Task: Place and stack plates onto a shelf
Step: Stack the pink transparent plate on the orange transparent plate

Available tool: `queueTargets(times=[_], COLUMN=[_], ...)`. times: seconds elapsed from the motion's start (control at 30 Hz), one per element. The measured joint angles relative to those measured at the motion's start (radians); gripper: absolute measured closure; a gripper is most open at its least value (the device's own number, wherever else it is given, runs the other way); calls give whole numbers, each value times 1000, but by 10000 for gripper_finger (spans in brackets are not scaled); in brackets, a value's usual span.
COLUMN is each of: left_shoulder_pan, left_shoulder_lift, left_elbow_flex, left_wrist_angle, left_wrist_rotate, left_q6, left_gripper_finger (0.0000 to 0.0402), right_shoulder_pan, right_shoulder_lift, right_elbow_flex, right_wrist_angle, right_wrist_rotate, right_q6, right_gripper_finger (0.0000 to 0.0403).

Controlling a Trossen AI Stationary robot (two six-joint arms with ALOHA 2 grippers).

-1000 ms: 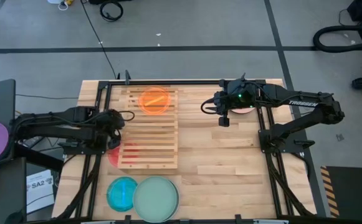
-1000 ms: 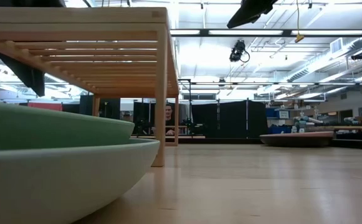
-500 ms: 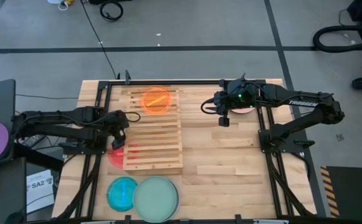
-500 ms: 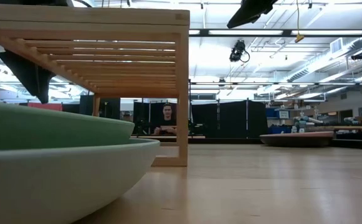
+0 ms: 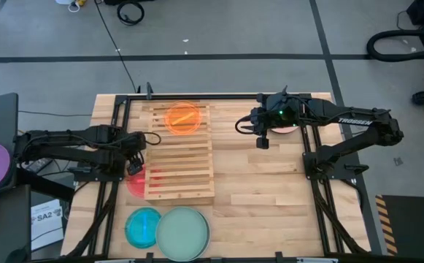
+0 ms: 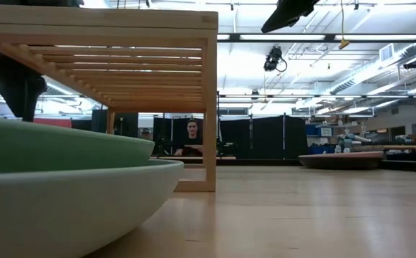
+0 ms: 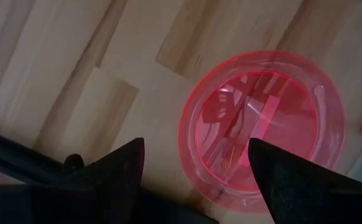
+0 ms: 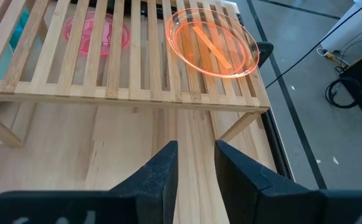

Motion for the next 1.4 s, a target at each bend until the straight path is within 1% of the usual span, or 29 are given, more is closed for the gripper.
queueTargets(times=[0.27, 0.4, 0.5, 0.57, 0.63, 0.77, 0.97, 1.17, 1.4], left_shoulder_pan=[0, 0, 0, 0, 0, 0, 0, 0, 0], left_shoulder_lift=[0, 0, -1, -5, -4, -7, -6, -2, 0], left_elbow_flex=[0, -1, -31, -65, -89, -106, -109, -114, -116], left_wrist_angle=[21, 29, 86, 134, 172, 185, 194, 271, 299], left_wrist_rotate=[0, -1, -4, 24, 53, 67, 45, 26, 11], left_q6=[-96, -100, -162, -200, -202, -209, -207, -191, -183], left_gripper_finger=[108, 108, 108, 108, 108, 108, 108, 108, 108], right_shoulder_pan=[0, 0, 0, 0, 0, 0, 0, 0, 0], right_shoulder_lift=[0, 0, 0, 0, 0, 0, 0, 0, 0], right_elbow_flex=[0, 0, 0, 0, 0, 0, 0, 0, 0], right_wrist_angle=[0, 0, 0, 0, 0, 0, 0, 0, 0], right_wrist_rotate=[-2, -2, -2, -2, -2, -2, -2, -2, -2], right_q6=[0, 0, 0, 0, 0, 0, 0, -1, -1], right_gripper_finger=[292, 292, 292, 292, 292, 292, 292, 292, 292])
